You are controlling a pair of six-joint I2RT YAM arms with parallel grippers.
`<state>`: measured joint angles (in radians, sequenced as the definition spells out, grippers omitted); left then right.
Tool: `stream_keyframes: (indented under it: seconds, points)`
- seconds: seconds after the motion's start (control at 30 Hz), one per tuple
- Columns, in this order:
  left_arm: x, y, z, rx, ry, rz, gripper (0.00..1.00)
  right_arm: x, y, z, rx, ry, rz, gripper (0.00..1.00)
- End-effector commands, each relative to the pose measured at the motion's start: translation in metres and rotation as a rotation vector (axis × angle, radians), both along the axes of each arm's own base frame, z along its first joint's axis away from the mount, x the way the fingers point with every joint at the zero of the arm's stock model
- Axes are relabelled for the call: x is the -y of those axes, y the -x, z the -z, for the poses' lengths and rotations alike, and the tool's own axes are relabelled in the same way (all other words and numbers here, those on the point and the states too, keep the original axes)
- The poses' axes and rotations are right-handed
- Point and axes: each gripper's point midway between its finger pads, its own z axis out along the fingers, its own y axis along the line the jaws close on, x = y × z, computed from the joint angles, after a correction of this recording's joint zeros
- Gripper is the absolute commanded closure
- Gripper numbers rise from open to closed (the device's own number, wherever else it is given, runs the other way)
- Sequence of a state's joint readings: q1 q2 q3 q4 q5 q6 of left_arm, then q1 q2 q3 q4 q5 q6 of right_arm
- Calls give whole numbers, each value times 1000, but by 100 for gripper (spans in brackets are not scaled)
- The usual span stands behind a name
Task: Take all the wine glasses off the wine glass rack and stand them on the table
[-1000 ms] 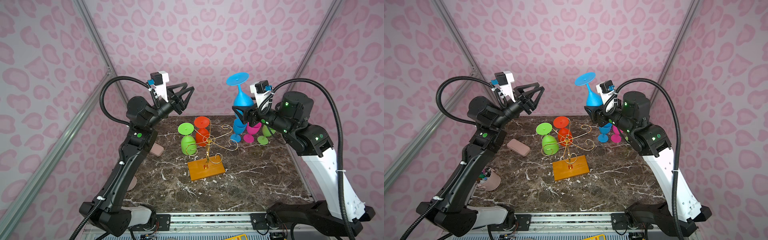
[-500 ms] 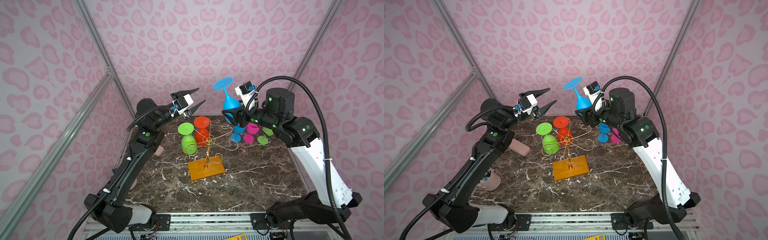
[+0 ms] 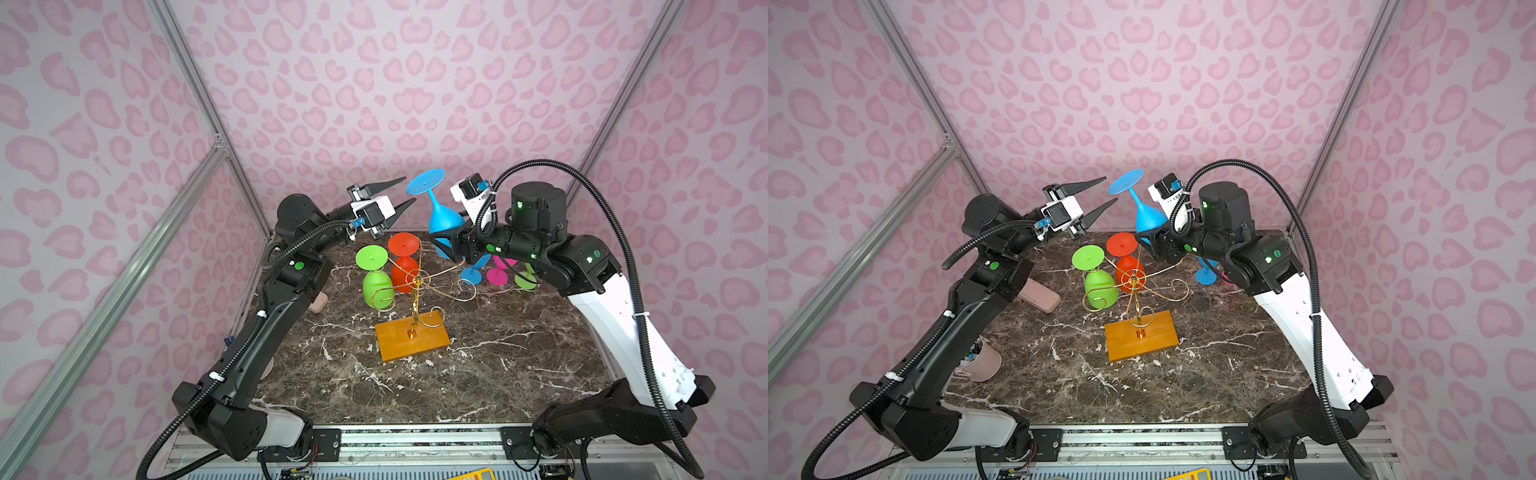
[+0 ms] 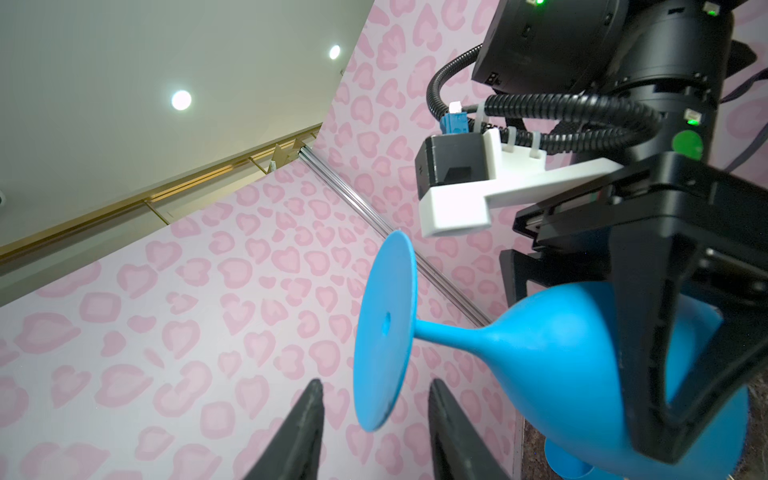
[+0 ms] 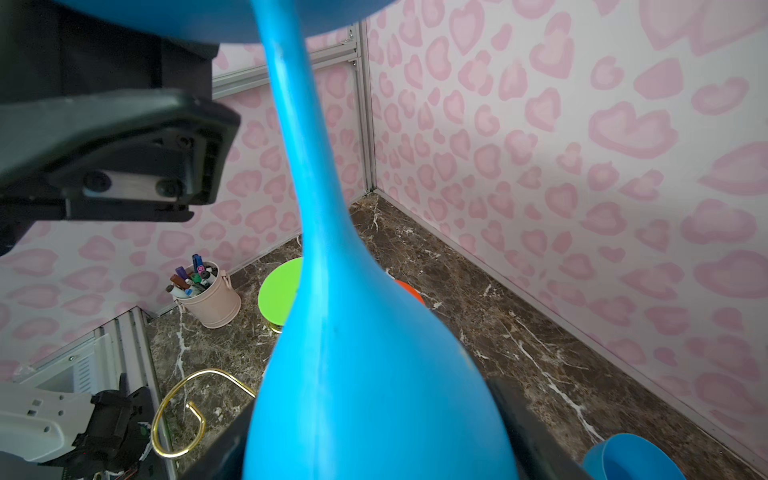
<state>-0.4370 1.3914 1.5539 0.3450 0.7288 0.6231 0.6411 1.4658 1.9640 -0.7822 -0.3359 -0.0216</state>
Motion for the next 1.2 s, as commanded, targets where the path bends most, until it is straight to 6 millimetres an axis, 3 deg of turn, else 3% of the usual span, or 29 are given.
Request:
stream_keyframes:
  seconds: [0.0,0.17,0.43,0.53,0.73,0.93,1.17]
  points:
    - [1,6,-7,56,-4,8,60,-9,1,3,-15,-15,-31,59]
    - [2,7,-4,60,-16,13,63,-16,4,7,-25,-10,-49,59]
    - [2,7,-3,67,-17,9,86,-22,4,11,-39,-16,-62,59]
    - [1,8,-4,67,-15,5,96,-24,5,10,-41,-24,-68,51]
    - [-6,1,-13,20,33,-42,97,-22,12,-2,-18,-72,-79,19]
    - [-12,-14,-10,-62,83,-102,97,-2,27,-37,98,-190,-56,5]
    - [-30,-39,-14,-278,255,-154,97,44,50,-72,233,-339,12,3]
